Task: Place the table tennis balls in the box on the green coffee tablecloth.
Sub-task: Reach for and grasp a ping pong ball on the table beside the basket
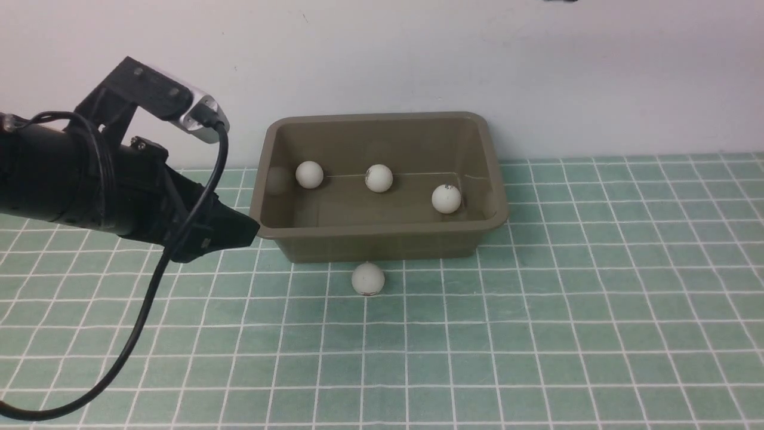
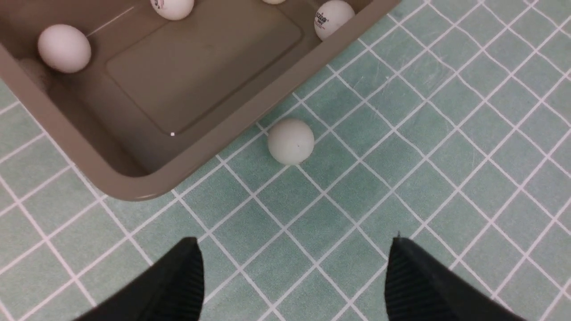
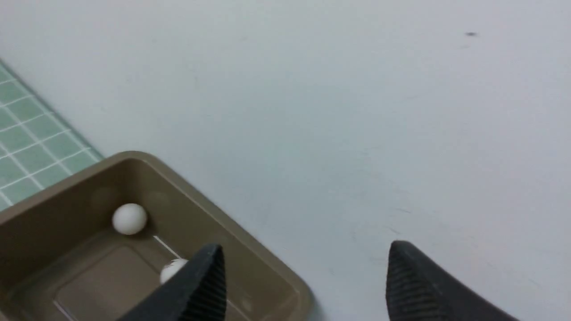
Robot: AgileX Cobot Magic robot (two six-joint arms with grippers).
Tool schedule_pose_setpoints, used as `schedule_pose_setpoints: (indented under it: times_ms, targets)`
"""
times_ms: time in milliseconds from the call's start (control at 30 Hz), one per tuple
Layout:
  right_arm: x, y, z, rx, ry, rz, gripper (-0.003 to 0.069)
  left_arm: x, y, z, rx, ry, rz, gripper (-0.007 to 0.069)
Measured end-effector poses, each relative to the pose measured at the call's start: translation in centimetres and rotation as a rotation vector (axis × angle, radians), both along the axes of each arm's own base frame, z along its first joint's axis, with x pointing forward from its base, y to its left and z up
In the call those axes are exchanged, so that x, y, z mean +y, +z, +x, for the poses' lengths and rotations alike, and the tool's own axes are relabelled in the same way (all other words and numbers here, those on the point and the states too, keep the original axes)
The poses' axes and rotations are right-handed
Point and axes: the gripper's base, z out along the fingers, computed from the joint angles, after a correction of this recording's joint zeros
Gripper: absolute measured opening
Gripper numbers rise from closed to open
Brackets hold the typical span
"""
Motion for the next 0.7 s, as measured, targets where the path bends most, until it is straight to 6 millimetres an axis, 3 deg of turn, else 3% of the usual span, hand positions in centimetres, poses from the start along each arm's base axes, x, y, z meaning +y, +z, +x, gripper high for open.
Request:
schedule_pose_setpoints:
  times_ms: [167, 333, 433, 700]
  targets:
    - [-2.4, 1.5, -2.0, 0.032, -0.091, 0.017, 0.0444, -0.1, 0.1, 0.0, 0.0, 0.004, -0.017, 0.0489]
    - [-3.6, 2.0, -3.8, 0.104, -0.153, 0.015, 0.0444, -0.2, 0.2, 0.0, -0.001, 0.005, -0.029, 0.0489]
    - [-3.9, 2.0, -4.7, 0.159, -0.168, -0.001, 0.0444, -0.3, 0.2, 0.0, 0.002, 0.008, -0.05, 0.0489]
    - [-4.0, 1.7, -5.0, 0.202, -0.169, -0.014, 0.0444, -0.8, 0.2, -0.8, 0.072, -0.075, -0.086, 0.0489]
